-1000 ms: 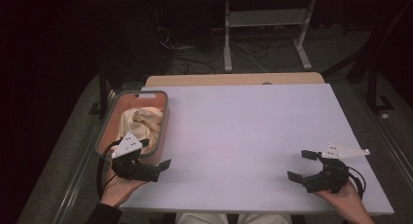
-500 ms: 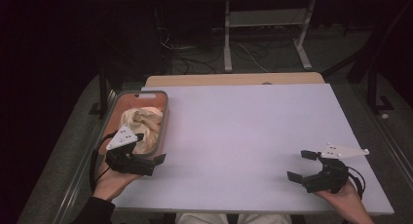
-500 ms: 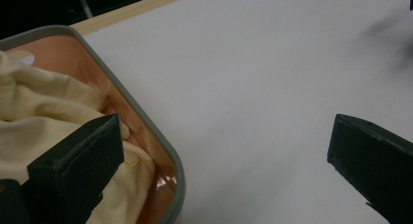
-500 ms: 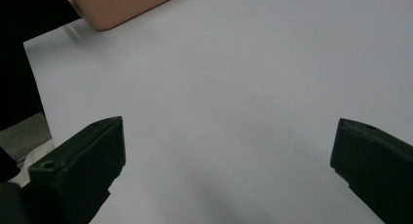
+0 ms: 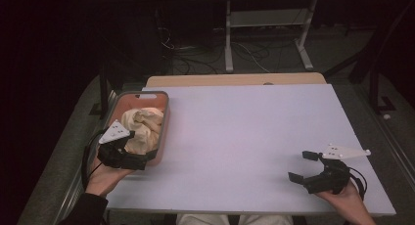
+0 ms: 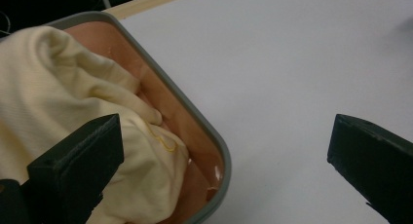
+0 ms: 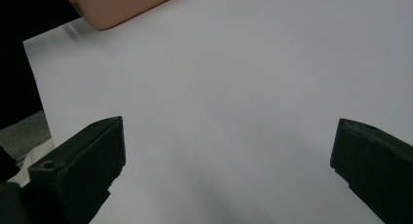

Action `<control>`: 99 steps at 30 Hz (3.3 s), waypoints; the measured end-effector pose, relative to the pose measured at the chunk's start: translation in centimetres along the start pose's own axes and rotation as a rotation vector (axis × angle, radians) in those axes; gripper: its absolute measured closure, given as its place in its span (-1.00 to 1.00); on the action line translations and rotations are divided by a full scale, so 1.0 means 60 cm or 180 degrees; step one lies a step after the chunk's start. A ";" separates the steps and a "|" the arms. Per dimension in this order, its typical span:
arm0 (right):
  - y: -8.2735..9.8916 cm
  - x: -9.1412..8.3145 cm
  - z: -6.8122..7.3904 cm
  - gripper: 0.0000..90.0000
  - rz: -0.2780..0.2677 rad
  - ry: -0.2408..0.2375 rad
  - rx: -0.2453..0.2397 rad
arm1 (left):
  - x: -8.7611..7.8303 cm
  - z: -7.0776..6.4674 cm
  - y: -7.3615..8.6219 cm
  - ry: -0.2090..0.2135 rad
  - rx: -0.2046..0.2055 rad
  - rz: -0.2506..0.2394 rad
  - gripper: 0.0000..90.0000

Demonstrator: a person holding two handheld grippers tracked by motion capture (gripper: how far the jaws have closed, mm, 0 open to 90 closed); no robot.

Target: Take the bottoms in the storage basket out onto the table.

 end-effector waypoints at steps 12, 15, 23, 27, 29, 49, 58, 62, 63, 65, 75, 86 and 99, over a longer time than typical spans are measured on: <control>0.000 0.000 0.000 -1.00 -0.0008 0.0003 0.0002 | -0.012 0.029 -0.010 -0.0129 0.0005 -0.0008 -1.00; 0.000 0.000 0.000 -1.00 -0.0007 0.0006 0.0004 | -0.013 0.037 -0.012 -0.0156 0.0002 -0.0008 -1.00; -0.001 0.000 -0.002 -1.00 -0.0018 0.0021 0.0013 | -0.016 0.060 -0.019 -0.0240 -0.0008 -0.0003 -1.00; -0.001 0.000 -0.001 -1.00 -0.0018 0.0020 0.0012 | -0.016 0.072 -0.025 -0.0286 -0.0024 0.0009 -1.00; -0.001 0.000 -0.001 -1.00 -0.0019 0.0022 0.0014 | -0.015 0.075 -0.026 -0.0302 -0.0033 0.0012 -1.00; 0.000 0.001 0.000 -1.00 -0.0007 0.0008 0.0013 | 0.010 0.098 -0.037 -0.0268 -0.0100 0.0055 -1.00; 0.001 0.001 0.000 -1.00 -0.0002 0.0006 0.0007 | 0.011 0.122 -0.042 -0.0323 -0.0128 0.0078 -1.00; 0.001 0.001 0.000 -1.00 -0.0005 0.0007 0.0011 | 0.012 0.135 -0.038 -0.0348 -0.0163 0.0110 -1.00; 0.001 0.001 0.000 -1.00 -0.0003 0.0009 0.0008 | 0.014 0.140 -0.036 -0.0353 -0.0205 0.0095 -1.00; 0.001 0.001 0.000 -1.00 -0.0002 0.0006 0.0006 | 0.016 0.146 -0.033 -0.0351 -0.0241 0.0099 -1.00; 0.002 0.002 0.000 -1.00 0.0006 0.0008 -0.0002 | 0.024 0.175 -0.016 -0.0406 -0.0420 0.0083 -1.00; 0.002 0.002 0.000 -1.00 0.0012 0.0008 -0.0001 | 0.035 0.178 -0.009 -0.0349 -0.0523 0.0100 -1.00; 0.002 0.002 -0.001 -1.00 0.0006 0.0012 0.0004 | 0.067 0.169 -0.006 -0.0319 -0.0536 0.0193 -1.00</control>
Point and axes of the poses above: each handheld gripper's, and its own axes: x roughly forward along the jaws, y roughly out of its underside, z roughly to its left, the point moved 10 cm from there along x, roughly forward along the jaws, and after that the axes turned 13 degrees about -z, right-handed, at the moved point
